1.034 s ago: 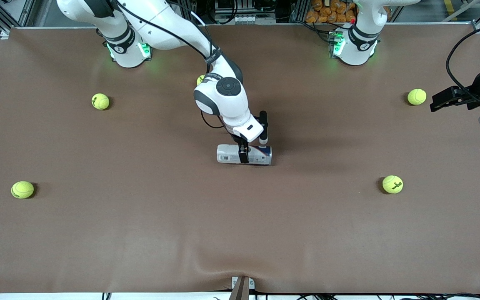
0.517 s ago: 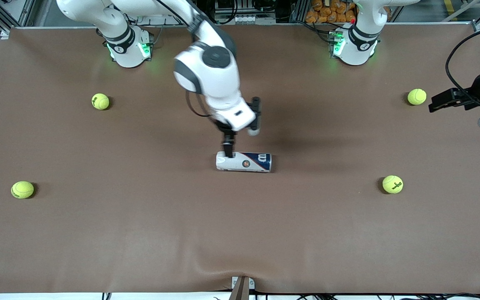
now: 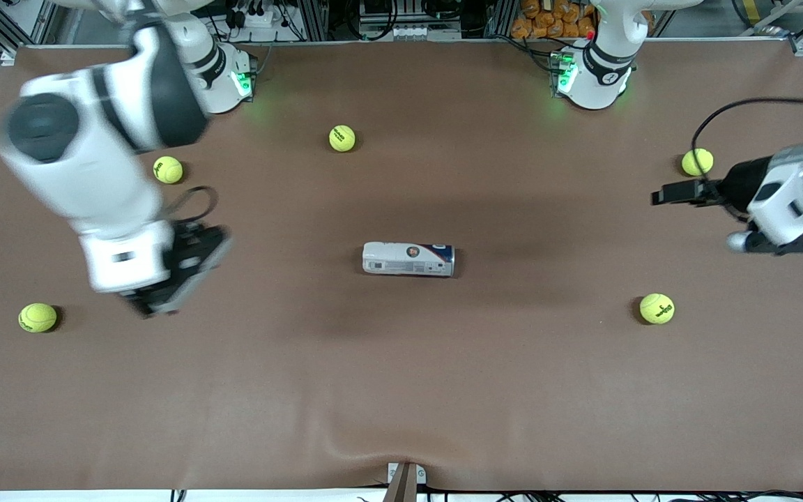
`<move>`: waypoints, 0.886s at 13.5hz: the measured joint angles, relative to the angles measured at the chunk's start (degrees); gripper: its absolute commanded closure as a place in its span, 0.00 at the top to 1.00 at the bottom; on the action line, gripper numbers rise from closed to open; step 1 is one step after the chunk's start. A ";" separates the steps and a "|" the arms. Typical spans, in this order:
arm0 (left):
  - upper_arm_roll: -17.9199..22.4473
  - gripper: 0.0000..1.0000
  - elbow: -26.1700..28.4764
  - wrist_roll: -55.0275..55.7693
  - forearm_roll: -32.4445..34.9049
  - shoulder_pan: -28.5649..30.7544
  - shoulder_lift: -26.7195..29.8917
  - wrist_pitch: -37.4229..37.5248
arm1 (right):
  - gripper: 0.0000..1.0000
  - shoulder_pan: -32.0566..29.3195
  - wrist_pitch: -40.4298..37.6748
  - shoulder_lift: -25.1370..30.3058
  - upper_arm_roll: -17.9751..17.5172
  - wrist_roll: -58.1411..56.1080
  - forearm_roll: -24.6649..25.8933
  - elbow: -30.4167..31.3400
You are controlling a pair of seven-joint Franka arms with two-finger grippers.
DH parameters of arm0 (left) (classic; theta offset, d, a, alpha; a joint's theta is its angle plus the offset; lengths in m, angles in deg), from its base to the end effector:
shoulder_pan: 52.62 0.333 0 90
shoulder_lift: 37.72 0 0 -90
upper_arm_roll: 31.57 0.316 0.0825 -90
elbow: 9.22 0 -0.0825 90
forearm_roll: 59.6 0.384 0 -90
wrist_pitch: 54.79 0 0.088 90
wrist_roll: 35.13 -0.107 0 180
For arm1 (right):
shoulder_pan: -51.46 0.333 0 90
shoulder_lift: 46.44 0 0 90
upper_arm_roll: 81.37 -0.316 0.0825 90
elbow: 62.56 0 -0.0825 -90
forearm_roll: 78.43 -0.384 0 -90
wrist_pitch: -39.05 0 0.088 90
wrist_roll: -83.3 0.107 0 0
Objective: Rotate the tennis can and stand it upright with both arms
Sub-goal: 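Release the can on its side and withdraw the right gripper, then reach the left gripper to the can's end and grasp it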
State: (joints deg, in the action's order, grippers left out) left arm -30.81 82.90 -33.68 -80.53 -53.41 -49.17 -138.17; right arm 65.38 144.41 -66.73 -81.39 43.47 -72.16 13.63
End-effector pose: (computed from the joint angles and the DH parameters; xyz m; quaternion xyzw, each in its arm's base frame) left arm 0.5837 -0.0425 0.4930 0.9682 0.0231 -0.1747 0.1778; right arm 0.6634 0.1556 0.5478 0.8832 0.4594 0.0633 0.0696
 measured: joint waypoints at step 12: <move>-12.66 1.00 22.17 -9.24 -26.48 -0.20 -3.84 -26.72 | 1.00 -18.84 -11.70 0.63 0.02 27.23 -4.45 -3.44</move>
State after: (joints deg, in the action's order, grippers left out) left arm -43.47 105.07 -42.92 -107.02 -53.61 -53.01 -164.89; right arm 46.55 132.70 -66.10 -81.38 70.70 -76.61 10.19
